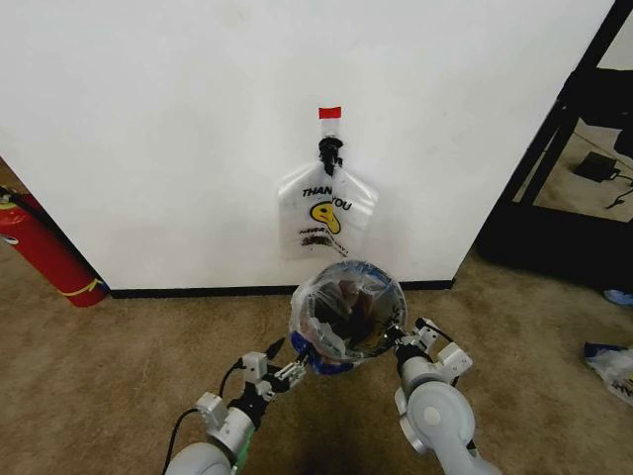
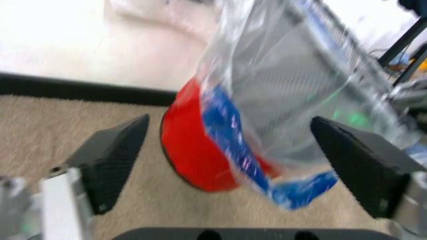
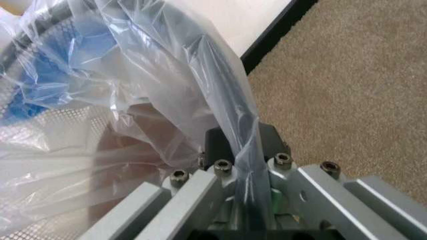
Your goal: Pick up the garbage bag from the wall and place it over the trash bin.
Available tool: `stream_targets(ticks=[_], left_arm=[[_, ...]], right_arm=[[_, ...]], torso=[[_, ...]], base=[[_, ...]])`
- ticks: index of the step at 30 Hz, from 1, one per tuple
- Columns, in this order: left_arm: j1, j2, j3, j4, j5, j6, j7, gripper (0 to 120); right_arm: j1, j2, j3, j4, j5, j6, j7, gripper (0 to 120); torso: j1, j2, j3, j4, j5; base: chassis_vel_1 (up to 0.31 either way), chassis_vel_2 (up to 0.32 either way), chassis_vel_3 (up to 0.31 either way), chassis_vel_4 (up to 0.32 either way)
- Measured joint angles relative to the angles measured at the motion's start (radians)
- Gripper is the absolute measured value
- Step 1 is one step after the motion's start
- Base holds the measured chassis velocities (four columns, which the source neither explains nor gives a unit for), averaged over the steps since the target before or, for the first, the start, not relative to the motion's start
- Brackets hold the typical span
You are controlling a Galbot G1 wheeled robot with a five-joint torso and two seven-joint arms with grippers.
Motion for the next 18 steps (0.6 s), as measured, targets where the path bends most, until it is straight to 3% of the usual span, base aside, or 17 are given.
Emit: stream_targets(ticks=[6,10,18], left_arm=[[0.008,-0.017,-0.037,-0.002,-0.018,-0.020,-0.039,100],[0.046,-0.029,-0.122,-0.071,-0.036,-0.054,-0.070,100],[0.120,-0.056,-0.217,-0.176,0.010,-0.061,-0.115,100]], right_arm=[[0.002,0.015,-0.016,0.018,0.003,-0.036,0.048,0],[0.004,0.052,-0.026,0.014,-0.002,-0.117,0.155,0],[0.046,0.112,-0.039,-0.063,-0.023,-0.141,0.194,0]], torso=[[0.000,0.000,0.000,-0.0001,-0.0004],[0.000,0.000,0.000,-0.0003,-0.0001],[0.000,0.000,0.000,-0.0001,-0.0001]], base=[[0.000,0.000,0.000,0.000],[0.000,0.000,0.000,0.000],[0.000,0.000,0.000,0.000]])
